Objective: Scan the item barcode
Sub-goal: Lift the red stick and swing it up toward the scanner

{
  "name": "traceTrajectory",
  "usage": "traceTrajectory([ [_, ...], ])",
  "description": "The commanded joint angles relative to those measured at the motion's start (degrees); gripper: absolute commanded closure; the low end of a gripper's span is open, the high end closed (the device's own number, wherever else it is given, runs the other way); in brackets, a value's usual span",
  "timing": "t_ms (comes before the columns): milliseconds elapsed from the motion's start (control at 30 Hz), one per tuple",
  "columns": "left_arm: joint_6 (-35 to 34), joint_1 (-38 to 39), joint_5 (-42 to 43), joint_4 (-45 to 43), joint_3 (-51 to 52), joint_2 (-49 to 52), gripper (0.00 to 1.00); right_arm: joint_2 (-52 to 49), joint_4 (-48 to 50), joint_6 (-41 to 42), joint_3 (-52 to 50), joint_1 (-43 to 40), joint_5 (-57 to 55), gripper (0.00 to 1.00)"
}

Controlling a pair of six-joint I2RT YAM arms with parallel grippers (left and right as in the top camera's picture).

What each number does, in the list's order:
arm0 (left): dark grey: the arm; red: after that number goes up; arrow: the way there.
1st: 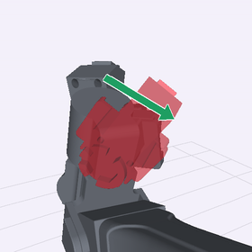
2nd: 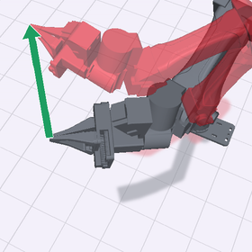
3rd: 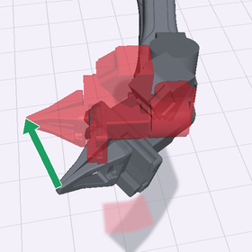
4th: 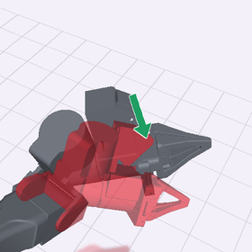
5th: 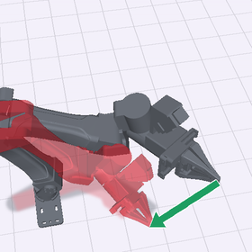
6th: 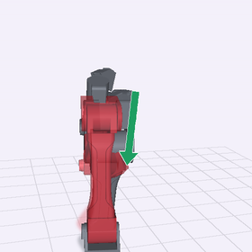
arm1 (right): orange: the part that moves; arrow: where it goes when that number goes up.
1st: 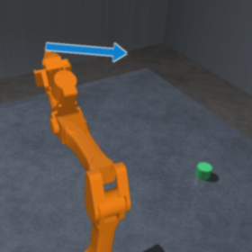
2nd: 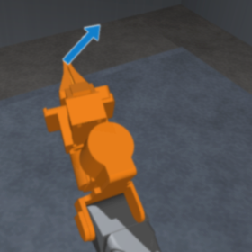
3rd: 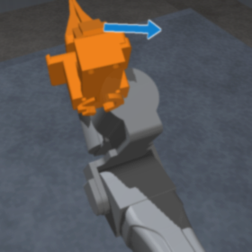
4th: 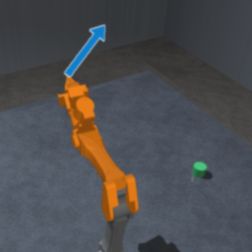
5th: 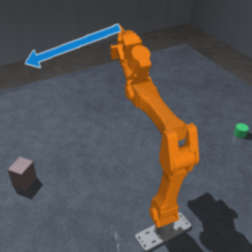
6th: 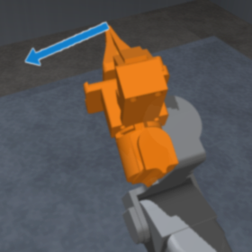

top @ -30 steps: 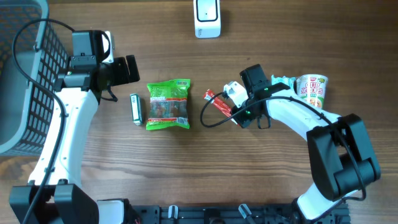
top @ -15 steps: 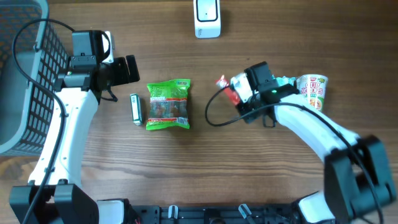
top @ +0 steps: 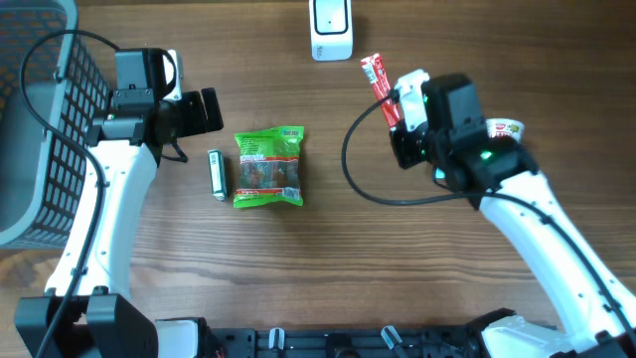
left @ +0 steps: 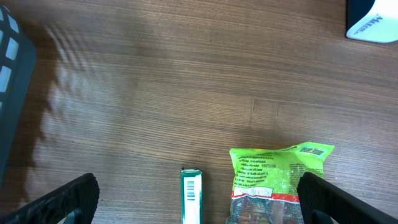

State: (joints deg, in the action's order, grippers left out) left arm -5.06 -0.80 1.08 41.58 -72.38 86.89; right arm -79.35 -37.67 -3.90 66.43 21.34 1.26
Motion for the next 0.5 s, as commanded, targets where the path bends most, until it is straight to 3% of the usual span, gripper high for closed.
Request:
traceTrajectory([
  [0,0.09,-0.04,-0.55,-0.13,-0.15,0.11,0.00,-2.51,-7.54,1.29,15.06,0.02,1.79,0.96],
  [267,0.07,-0.04,-0.55,-0.15,-0.17,0.11,0.00,-19.28,-29.07,0.85,50.49,0.04,1.73,0.96],
  [467,0.09,-0.04,-0.55,-0.15,-0.17,0.11,0.00,-27.06,-23.15,-1.64,56.41,1.36,-9.42,0.96],
])
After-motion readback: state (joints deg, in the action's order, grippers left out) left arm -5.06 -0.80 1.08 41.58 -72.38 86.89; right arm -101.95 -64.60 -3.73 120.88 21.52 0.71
